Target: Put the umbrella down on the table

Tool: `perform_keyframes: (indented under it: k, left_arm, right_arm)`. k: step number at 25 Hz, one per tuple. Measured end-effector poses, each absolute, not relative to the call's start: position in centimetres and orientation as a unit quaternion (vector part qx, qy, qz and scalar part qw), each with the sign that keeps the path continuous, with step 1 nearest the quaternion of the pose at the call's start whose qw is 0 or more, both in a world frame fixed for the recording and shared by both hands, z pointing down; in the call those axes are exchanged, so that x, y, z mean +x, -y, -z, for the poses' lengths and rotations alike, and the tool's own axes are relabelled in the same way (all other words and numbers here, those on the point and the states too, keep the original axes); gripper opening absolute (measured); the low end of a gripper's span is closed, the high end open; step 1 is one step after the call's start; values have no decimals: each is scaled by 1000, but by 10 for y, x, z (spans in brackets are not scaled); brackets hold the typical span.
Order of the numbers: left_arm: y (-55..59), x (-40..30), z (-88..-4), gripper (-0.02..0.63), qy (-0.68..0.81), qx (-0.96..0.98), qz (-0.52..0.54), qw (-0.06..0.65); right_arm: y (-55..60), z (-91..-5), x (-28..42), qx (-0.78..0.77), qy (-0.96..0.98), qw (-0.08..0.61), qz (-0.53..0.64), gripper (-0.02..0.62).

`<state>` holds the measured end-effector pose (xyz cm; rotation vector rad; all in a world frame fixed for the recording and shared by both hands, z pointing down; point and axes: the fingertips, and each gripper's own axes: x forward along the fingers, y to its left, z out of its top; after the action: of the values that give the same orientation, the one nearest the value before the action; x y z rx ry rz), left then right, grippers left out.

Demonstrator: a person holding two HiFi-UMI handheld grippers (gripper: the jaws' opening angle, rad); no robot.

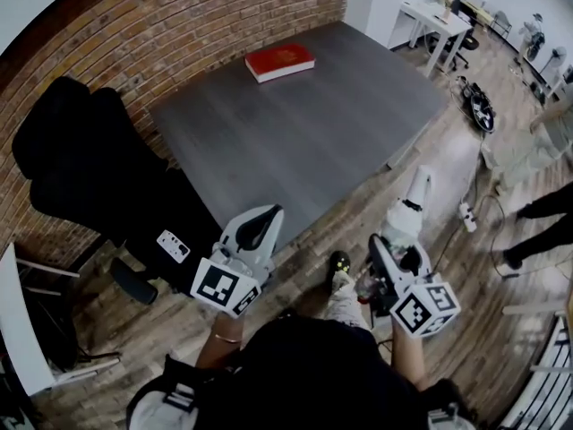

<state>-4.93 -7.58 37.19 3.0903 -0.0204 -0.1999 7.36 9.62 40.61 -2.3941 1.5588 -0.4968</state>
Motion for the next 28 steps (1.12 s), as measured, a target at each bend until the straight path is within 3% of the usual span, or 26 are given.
perform_keyframes:
  k: [28]
  left_arm:
    - [157,89,-356,-3,200,979,29,-3]
  right_arm:
    - [54,-406,276,-700,-675,94,213,287]
